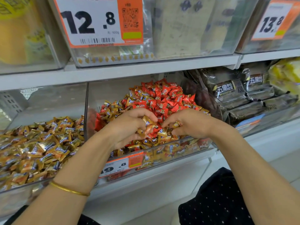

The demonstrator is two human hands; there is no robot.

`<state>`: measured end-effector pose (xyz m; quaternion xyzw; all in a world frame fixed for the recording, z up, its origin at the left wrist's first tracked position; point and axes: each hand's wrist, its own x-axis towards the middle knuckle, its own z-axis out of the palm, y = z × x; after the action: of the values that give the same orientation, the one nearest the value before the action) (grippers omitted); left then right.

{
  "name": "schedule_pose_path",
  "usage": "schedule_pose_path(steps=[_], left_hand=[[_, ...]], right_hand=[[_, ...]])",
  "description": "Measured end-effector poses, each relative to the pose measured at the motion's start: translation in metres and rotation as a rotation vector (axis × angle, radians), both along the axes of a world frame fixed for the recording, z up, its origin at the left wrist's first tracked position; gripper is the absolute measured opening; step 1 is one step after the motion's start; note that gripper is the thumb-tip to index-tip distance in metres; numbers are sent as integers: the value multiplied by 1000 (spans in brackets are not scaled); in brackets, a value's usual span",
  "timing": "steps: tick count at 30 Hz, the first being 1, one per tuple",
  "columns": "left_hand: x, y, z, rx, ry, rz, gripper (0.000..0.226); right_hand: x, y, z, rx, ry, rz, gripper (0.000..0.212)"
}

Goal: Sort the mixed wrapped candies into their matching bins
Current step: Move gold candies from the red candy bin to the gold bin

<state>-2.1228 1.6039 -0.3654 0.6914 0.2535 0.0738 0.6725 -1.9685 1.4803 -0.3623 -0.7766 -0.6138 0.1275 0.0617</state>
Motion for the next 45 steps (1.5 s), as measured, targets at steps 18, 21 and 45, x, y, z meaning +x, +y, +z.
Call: schedule_pose_path(steps=[18,21,45], left_hand=[[-3,13,-1,680,185,-128,14],[-7,16,3,693,192,-92,10],[-63,32,25,510,-187,254,14]], right_hand=[[-35,27,-11,-66,123,-137,72],[-42,31,-17,-36,134,-182,70],[-43,56,18,425,1416,-517,57]])
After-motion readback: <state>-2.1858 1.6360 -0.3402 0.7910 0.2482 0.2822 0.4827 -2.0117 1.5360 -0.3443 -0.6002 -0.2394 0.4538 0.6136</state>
